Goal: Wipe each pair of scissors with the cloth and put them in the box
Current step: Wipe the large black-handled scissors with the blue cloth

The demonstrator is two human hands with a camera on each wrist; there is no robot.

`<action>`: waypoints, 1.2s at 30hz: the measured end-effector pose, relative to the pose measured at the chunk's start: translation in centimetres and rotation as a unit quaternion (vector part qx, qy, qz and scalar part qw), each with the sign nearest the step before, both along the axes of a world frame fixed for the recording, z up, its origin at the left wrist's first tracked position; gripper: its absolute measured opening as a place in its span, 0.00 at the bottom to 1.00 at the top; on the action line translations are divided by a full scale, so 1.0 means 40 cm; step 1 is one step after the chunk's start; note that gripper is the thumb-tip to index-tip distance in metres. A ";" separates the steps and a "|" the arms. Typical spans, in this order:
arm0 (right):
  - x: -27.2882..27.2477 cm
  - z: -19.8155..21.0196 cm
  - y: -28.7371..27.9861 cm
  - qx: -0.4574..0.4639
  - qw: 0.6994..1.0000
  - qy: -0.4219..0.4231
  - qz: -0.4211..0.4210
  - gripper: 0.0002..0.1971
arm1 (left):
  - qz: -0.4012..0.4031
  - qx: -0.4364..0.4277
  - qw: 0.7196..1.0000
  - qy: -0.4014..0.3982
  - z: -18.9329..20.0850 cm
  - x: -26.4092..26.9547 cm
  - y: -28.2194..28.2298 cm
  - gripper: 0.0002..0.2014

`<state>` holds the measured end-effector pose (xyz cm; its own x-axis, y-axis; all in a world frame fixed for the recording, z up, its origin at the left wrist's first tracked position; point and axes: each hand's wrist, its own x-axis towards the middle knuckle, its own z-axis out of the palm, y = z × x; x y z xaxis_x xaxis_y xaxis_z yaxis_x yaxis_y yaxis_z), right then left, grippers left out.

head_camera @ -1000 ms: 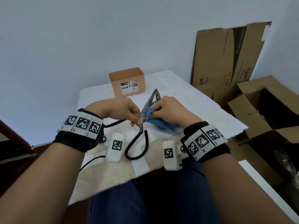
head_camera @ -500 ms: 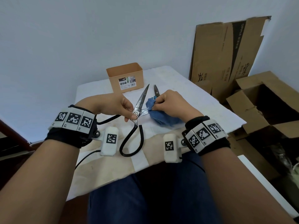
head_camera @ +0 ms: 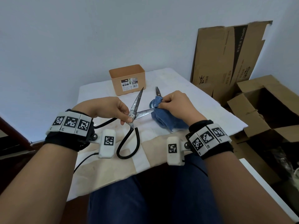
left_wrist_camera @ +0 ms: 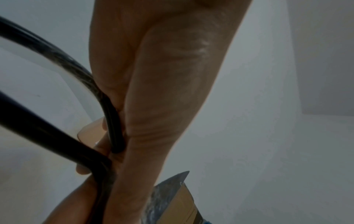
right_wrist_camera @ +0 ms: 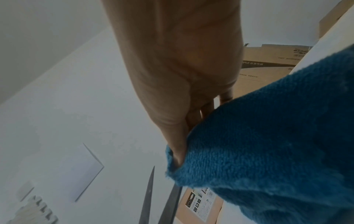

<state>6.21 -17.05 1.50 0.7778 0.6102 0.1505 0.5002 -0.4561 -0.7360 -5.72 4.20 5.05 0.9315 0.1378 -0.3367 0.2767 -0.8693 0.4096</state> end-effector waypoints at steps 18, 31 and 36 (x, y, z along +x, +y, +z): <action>0.039 -0.028 0.005 0.092 0.971 0.173 -0.135 0.20 | 0.081 -0.014 0.994 -0.075 -0.048 -0.036 0.006 0.19; 0.079 -0.076 -0.075 -0.251 0.956 0.069 -0.135 0.24 | 0.109 -0.089 0.986 -0.085 -0.102 -0.032 -0.026 0.20; 0.086 -0.082 -0.081 -0.210 0.965 0.057 -0.145 0.09 | 0.105 -0.104 0.986 -0.077 -0.104 -0.030 -0.033 0.21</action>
<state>9.65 -20.28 -1.80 0.9221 0.3527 -0.1592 0.2336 -0.8352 -0.4978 -6.93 2.89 0.89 0.9319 0.2762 -0.2352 0.3626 -0.6920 0.6243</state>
